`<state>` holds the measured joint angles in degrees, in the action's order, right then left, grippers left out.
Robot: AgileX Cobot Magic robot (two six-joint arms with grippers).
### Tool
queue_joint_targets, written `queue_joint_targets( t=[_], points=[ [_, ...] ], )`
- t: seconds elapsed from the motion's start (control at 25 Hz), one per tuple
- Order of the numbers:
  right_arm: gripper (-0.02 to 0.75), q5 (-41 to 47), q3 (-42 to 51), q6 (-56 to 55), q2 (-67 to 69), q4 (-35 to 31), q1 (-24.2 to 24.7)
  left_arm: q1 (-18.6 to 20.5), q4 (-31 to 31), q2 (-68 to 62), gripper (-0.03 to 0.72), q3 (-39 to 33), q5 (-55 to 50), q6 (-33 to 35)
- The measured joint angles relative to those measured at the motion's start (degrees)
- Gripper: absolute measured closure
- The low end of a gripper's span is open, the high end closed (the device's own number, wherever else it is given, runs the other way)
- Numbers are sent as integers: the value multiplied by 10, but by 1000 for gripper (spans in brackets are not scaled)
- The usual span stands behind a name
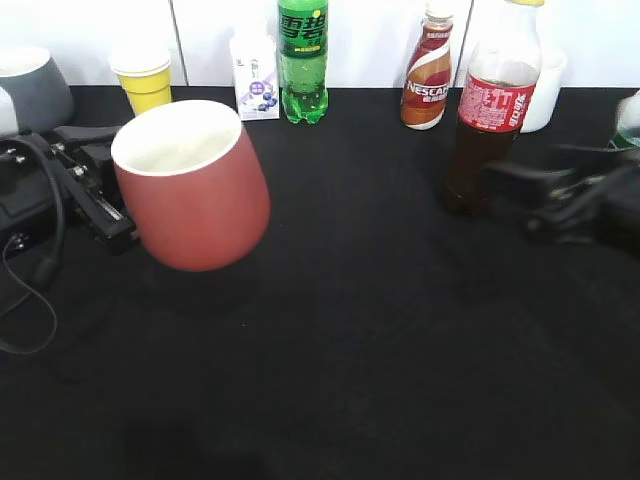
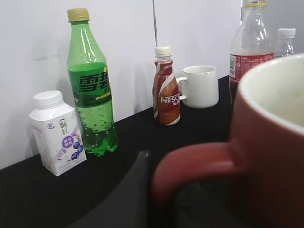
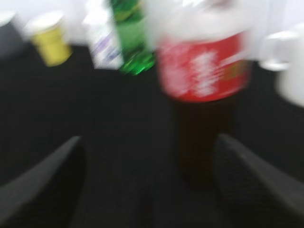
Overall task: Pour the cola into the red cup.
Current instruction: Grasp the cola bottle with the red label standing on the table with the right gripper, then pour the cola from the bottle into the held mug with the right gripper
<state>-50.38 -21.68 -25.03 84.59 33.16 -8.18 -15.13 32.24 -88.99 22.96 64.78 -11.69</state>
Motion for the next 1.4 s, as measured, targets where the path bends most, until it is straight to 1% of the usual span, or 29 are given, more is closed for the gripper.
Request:
queue_joint_targets(
  t=[0.08, 0.2, 0.36, 0.56, 0.64, 0.68, 0.72, 0.8, 0.84, 1.04, 1.12, 1.16, 1.2, 1.24, 1.28, 1.32, 1.4],
  points=[
    [64, 12, -33, 8, 48, 11, 0, 0, 0, 0, 645, 0, -1, 0],
    [62, 17, -76, 64, 103, -38, 0, 0, 0, 0, 645, 0, -1, 0],
    [61, 3, -119, 79, 162, -58, 0, 0, 0, 0, 645, 0, -1, 0],
    [59, -39, -191, 84, 222, -60, 0, 0, 0, 0, 645, 0, -1, 0],
    [63, -52, -215, 84, 244, -39, -1, 0, 0, 0, 645, 0, -1, 0],
    [70, -54, -220, 84, 246, -37, -3, 0, 0, 0, 645, 0, -1, 0],
    [95, -59, -222, 84, 246, -37, -4, 0, 0, 0, 645, 0, -1, 0],
    [211, -61, -222, 84, 246, -37, -4, 0, 1, 0, 645, 0, -1, 0],
    [238, -61, -222, 84, 246, -37, -4, 0, 1, 0, 645, 0, -1, 0],
    [244, -63, -222, 84, 246, -37, -4, 0, 3, 0, 645, 0, -1, 0],
    [244, -64, -222, 84, 246, -23, -4, -3, 26, 0, 645, 1, -2, 0],
    [244, -62, -222, 84, 237, 16, -4, -13, 28, 0, 645, 1, -7, 0],
    [244, -55, -220, 80, 207, 79, -4, -35, 28, 0, 645, 8, -28, 0],
    [244, -54, -219, 69, 177, 96, -5, -45, 29, 0, 645, 11, -38, 0],
    [244, -54, -219, 65, 159, 100, -5, -64, 30, 0, 645, 25, -53, 0],
    [244, -54, -219, 61, 107, 101, -5, -85, 30, 0, 645, 44, -73, -1],
    [244, -49, -219, 60, 62, 102, -5, -126, 31, -3, 645, 95, -110, -17]
  ],
)
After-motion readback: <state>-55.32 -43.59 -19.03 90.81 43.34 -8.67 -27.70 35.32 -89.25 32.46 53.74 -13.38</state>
